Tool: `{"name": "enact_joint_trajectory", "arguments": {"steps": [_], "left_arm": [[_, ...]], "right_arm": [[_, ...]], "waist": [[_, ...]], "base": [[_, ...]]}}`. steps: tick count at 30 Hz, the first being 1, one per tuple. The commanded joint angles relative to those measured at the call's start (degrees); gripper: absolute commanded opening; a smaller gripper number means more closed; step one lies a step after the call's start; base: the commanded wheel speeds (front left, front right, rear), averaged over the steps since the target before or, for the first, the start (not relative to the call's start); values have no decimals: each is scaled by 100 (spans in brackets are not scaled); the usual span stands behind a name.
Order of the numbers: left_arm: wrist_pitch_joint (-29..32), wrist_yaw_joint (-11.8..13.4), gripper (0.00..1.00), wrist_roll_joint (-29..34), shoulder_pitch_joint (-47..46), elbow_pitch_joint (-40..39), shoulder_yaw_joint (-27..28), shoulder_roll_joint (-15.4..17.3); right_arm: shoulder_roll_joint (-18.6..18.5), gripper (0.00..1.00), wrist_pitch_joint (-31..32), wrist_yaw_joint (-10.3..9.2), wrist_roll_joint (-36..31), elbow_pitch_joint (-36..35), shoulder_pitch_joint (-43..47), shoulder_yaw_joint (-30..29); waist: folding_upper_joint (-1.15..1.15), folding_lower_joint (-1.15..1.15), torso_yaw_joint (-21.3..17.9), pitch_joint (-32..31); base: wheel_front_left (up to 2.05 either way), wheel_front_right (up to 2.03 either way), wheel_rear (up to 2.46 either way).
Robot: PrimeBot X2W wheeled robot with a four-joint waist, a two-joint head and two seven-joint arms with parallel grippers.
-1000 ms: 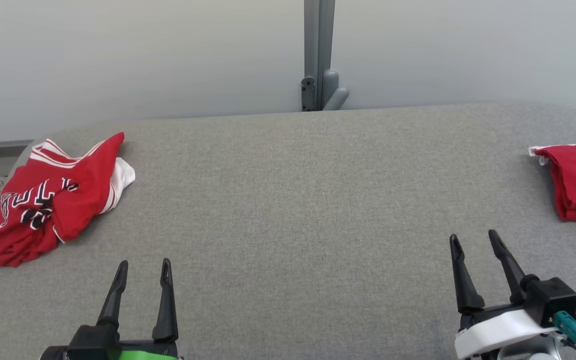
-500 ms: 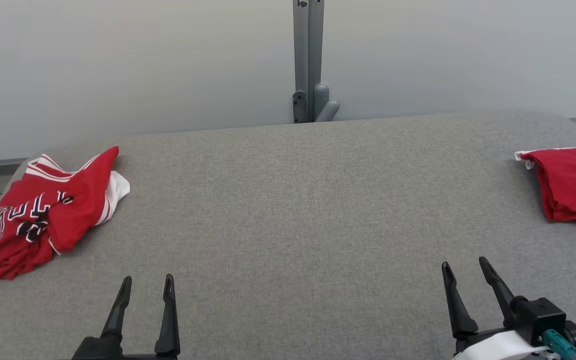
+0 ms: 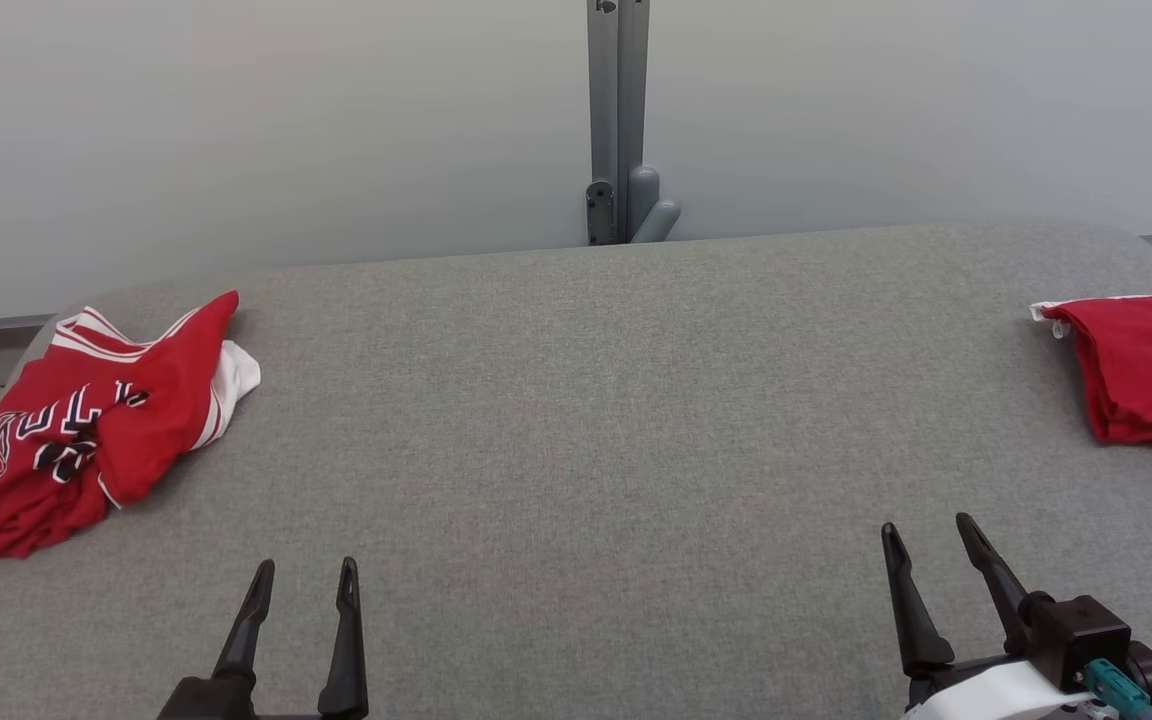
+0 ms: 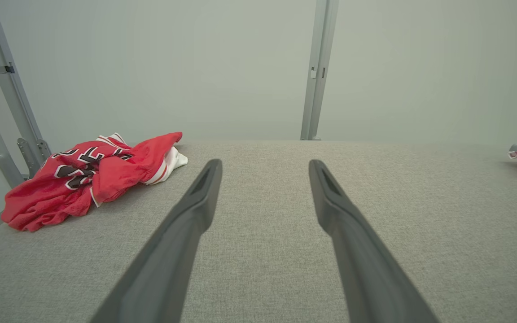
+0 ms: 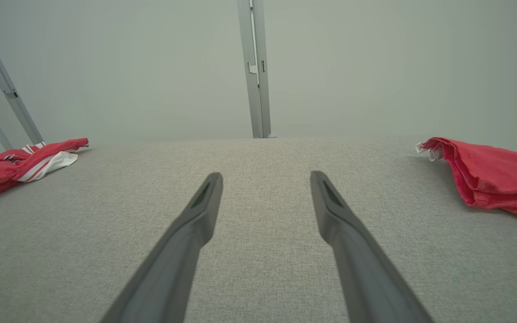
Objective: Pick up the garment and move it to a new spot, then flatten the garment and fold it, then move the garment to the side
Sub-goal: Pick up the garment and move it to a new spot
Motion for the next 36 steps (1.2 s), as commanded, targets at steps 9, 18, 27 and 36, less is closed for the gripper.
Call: {"name": "enact_joint_trajectory", "arguments": {"steps": [9,18,27,36], "left_arm": [[-14,-28,100,61,60,51,-11,1],[-14,-23,100,57,-14,62,-24,2],[-14,68,100,1,-130,56,-6,2],[-14,92,100,-52,-200,88,-41,5]], "right_arm": [[19,100,-18,-7,-4,-14,17,-1],[34,100,-18,-8,-38,-2,5,-18],[68,100,-18,-8,-38,9,-35,42],[88,100,-18,-8,129,14,-63,206]], "waist": [[0,1,15,17],[0,1,58,63],[0,1,274,166],[0,1,1119,227]], "base": [[0,0,0],[0,0,0],[0,0,0],[0,0,0]]}}
